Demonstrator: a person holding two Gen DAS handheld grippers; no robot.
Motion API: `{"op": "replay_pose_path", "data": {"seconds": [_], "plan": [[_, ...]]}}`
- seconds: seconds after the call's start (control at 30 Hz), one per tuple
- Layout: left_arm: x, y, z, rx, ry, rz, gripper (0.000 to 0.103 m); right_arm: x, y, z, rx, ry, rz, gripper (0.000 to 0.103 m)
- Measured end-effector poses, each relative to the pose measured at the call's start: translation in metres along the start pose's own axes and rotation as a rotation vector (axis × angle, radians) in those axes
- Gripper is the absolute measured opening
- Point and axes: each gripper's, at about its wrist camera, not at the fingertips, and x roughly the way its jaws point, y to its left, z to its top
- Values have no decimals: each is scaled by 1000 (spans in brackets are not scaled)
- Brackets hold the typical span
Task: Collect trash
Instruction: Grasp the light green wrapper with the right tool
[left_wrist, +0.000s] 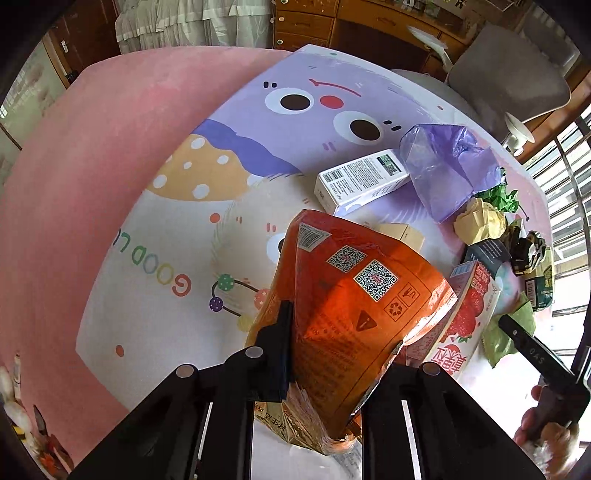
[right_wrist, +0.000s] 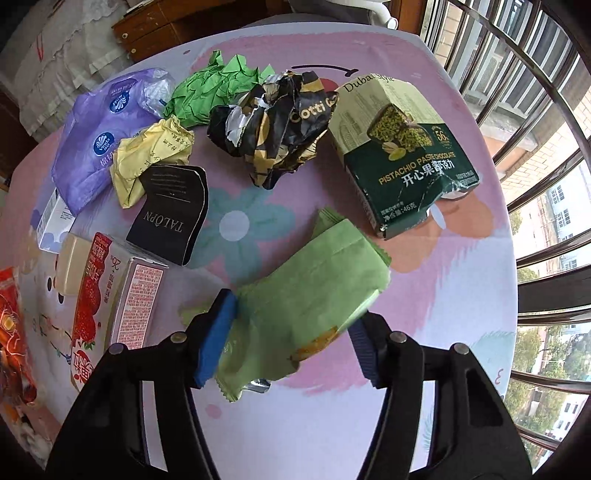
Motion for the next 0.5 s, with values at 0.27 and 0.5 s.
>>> {"op": "replay_pose_path", "data": {"seconds": [0.27,0.5], "plan": [[-71,35,-9,-2,-71,-76,15,-5,24,-17,-87,-9,13,12],[-103,63,-46,60,-73,-124,14,-41,32,-49,-43,-38,46,8]]}}
